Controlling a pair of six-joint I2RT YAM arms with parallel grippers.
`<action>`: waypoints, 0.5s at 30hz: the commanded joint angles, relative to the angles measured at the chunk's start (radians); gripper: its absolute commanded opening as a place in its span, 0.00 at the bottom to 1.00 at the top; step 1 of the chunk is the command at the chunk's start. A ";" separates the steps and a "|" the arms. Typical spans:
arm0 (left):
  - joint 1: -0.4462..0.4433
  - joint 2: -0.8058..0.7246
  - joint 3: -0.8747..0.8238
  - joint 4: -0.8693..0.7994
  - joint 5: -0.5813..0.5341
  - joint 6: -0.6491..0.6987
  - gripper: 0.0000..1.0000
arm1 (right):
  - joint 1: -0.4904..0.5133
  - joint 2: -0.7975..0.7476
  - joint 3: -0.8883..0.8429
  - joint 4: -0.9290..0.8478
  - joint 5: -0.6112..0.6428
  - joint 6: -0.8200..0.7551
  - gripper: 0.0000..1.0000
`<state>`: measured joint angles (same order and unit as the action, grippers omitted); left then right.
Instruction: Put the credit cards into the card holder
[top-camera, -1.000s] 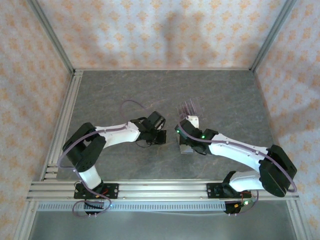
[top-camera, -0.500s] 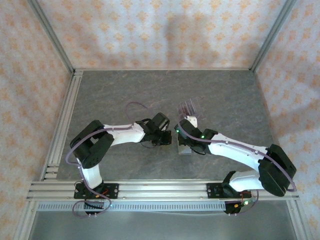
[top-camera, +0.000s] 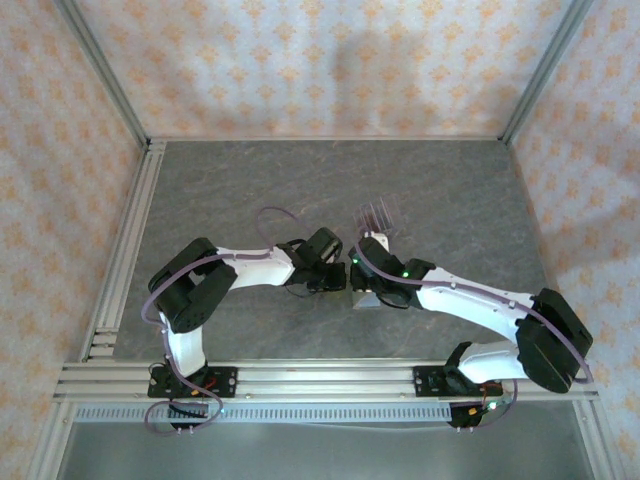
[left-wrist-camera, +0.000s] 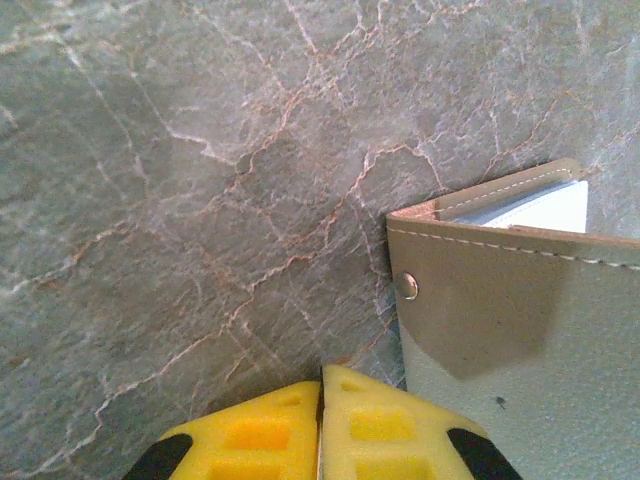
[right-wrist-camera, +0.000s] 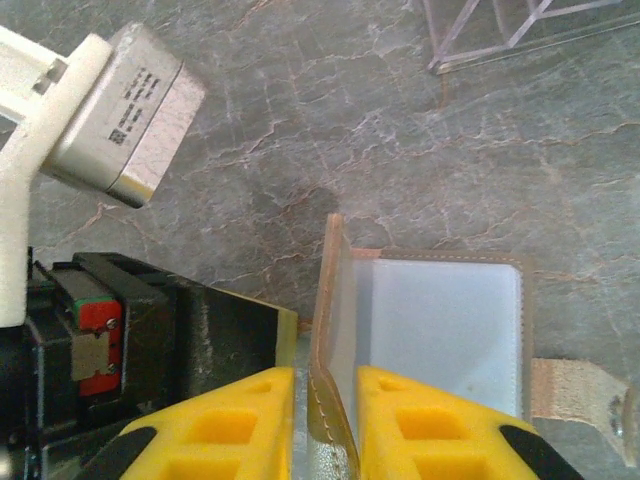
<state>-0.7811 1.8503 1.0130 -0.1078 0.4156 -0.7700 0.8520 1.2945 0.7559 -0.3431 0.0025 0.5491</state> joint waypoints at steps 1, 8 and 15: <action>-0.007 -0.001 -0.001 0.017 -0.012 -0.009 0.09 | 0.004 0.020 -0.019 0.045 -0.039 0.013 0.26; 0.014 -0.087 -0.042 -0.059 -0.085 -0.027 0.09 | 0.004 0.032 -0.020 0.087 -0.077 0.011 0.28; 0.064 -0.183 -0.121 -0.128 -0.129 -0.036 0.10 | 0.005 0.070 0.002 0.114 -0.122 -0.007 0.28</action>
<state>-0.7349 1.7073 0.9264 -0.1764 0.3344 -0.7891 0.8520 1.3361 0.7517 -0.2531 -0.0929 0.5522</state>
